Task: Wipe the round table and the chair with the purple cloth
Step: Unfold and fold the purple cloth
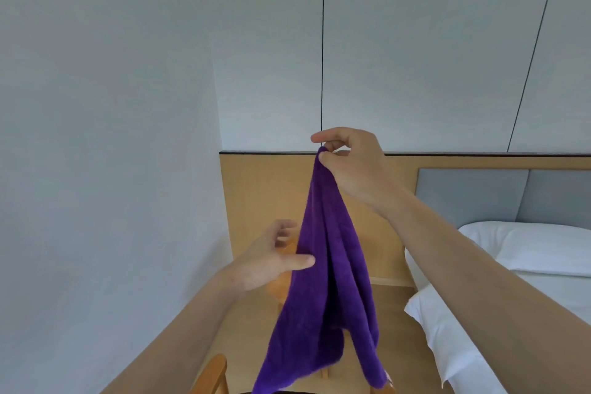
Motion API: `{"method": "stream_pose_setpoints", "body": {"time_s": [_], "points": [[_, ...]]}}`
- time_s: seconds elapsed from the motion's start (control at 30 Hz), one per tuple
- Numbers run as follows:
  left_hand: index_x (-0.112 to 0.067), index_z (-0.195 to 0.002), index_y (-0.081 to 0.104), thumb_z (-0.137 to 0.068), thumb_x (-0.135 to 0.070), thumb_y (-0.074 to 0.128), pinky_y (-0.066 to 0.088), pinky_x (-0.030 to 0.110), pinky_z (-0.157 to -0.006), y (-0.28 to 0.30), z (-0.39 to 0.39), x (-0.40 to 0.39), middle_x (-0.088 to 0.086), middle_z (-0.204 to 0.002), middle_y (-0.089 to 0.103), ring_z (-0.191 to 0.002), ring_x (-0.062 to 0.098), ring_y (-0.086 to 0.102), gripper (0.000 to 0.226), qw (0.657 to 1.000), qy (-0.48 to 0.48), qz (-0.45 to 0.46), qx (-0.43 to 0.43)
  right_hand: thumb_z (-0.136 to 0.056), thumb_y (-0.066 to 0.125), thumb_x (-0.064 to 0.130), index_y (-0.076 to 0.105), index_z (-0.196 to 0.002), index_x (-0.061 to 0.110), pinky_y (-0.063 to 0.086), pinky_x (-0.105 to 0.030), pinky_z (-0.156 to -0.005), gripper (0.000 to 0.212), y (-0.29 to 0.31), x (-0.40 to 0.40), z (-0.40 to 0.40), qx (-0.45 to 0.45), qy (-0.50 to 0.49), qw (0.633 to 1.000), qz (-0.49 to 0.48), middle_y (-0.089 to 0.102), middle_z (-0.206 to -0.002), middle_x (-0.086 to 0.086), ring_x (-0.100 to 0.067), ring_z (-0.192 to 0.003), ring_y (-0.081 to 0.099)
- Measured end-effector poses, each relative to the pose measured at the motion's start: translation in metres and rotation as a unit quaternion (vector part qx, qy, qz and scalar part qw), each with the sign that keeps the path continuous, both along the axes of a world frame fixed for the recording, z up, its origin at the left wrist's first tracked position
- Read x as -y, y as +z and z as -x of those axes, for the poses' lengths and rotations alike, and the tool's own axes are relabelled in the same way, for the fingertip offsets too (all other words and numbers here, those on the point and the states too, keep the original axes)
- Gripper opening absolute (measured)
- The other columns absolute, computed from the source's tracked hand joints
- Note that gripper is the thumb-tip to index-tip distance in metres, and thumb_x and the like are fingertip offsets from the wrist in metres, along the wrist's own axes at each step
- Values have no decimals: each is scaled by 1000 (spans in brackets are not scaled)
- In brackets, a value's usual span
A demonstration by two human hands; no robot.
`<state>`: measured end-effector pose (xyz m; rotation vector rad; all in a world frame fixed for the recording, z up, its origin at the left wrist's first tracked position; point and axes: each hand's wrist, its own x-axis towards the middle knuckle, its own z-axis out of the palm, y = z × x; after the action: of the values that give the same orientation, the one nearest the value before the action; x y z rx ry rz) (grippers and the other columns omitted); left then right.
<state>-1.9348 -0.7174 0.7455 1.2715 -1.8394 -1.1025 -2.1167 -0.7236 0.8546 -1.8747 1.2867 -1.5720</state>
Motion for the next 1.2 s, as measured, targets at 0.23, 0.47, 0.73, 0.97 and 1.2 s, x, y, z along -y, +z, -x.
{"method": "stream_pose_setpoints", "body": {"time_s": [0.23, 0.47, 0.73, 0.97, 1.2], "points": [[-18, -97, 53, -80, -45, 81, 53, 22, -66, 8, 42, -6, -2, -90, 64, -77, 12, 64, 42, 981, 85, 123, -123, -95, 58, -6, 74, -101, 12, 63, -28, -69, 25, -24, 15, 0, 193, 8, 969, -154, 65, -100, -8, -19, -87, 70], [-23, -93, 59, -96, -20, 60, 60, 42, -79, 7, 58, 39, -6, -91, 67, -80, 15, 70, 4, 979, 114, 165, 23, -86, 64, -13, 70, -108, 22, 58, -35, -93, 42, -42, 26, 15, 107, -3, 985, -137, 69, -98, -2, -16, -96, 68], [-16, -100, 59, -94, -33, 70, 62, 36, -75, 16, 82, 54, -2, -97, 68, -84, 13, 71, 21, 990, 67, 114, -46, -85, 66, -11, 73, -101, 18, 56, -20, -68, 34, -42, 28, 38, 94, -20, 989, -114, 67, -84, 0, -2, -66, 65], [-9, -98, 67, -98, -14, 54, 56, 34, -83, 29, 83, 60, 3, -92, 71, -86, 18, 69, 14, 990, -61, 15, -126, -93, 65, 1, 72, -105, 24, 58, -26, -83, 28, -38, 36, 57, 46, -21, 992, -117, 68, -95, 2, -9, -88, 64], [-6, -117, 69, -97, -40, 66, 56, 45, -98, 20, 86, 50, 14, -111, 75, -104, 31, 72, 39, 988, -97, -119, -24, -92, 67, 1, 76, -110, 15, 53, -17, -75, 24, -65, 37, 57, 5, 10, 986, -169, 65, -95, 3, -8, -88, 60]]}}
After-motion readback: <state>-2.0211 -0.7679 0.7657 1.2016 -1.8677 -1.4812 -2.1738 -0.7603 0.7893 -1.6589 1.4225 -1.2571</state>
